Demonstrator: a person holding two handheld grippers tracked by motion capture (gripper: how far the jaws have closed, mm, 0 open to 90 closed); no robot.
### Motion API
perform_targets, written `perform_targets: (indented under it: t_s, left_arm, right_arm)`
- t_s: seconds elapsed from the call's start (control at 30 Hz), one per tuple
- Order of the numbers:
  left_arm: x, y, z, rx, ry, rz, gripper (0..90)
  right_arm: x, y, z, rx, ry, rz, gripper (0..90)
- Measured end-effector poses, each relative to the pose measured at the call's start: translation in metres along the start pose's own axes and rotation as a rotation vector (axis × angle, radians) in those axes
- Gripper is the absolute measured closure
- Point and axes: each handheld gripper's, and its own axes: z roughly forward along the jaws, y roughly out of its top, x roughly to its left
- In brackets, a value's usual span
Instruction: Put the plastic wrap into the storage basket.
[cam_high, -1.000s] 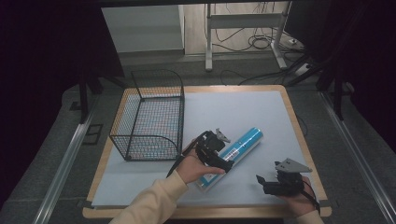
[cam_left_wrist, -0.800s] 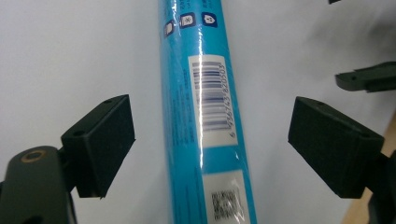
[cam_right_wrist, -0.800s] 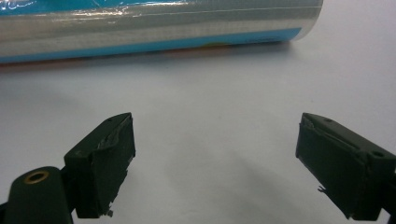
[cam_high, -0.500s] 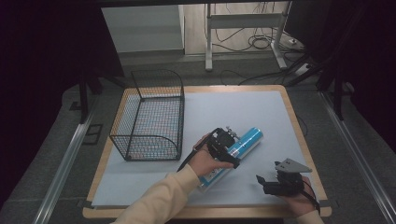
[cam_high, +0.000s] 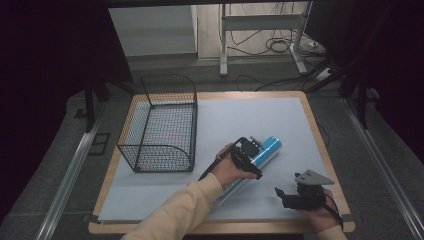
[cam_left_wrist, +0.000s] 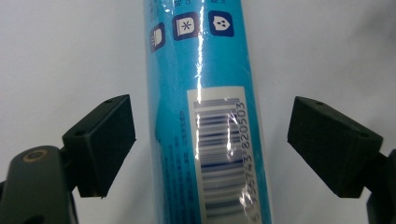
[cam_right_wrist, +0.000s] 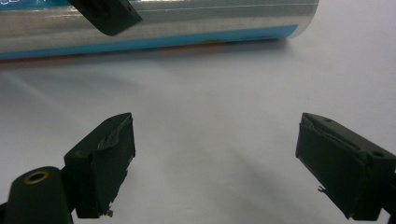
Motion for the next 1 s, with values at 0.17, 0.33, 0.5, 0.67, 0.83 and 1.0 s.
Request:
perform_targets:
  t_s: [0.17, 0.33, 0.5, 0.67, 0.83, 1.0]
  left_arm:
    - [0.000, 0.004, 0.011, 0.037, 0.019, 0.002, 16.2]
    - [0.003, 0.006, 0.020, 0.086, 0.036, -0.002, 19.8]
    - [0.004, 0.006, 0.023, 0.100, 0.025, -0.016, 24.7]
    - [0.002, 0.007, 0.022, 0.098, 0.006, -0.016, 30.6]
    - [0.008, 0.007, 0.021, 0.103, -0.032, -0.041, 31.3]
    - [0.011, 0.010, 0.020, 0.136, -0.051, -0.041, 31.5]
  right_arm:
    - [0.000, 0.000, 0.000, 0.000, -0.004, -0.001, 12.1]
    - [-0.001, 0.000, 0.000, 0.000, -0.015, -0.001, 12.1]
    - [-0.002, 0.000, 0.000, 0.003, -0.020, 0.000, 12.1]
    - [-0.003, 0.000, 0.000, 0.004, -0.024, 0.004, 12.1]
    - [-0.003, 0.000, 0.000, 0.002, -0.030, -0.005, 12.0]
    - [-0.005, 0.000, -0.001, -0.003, -0.033, 0.005, 12.0]
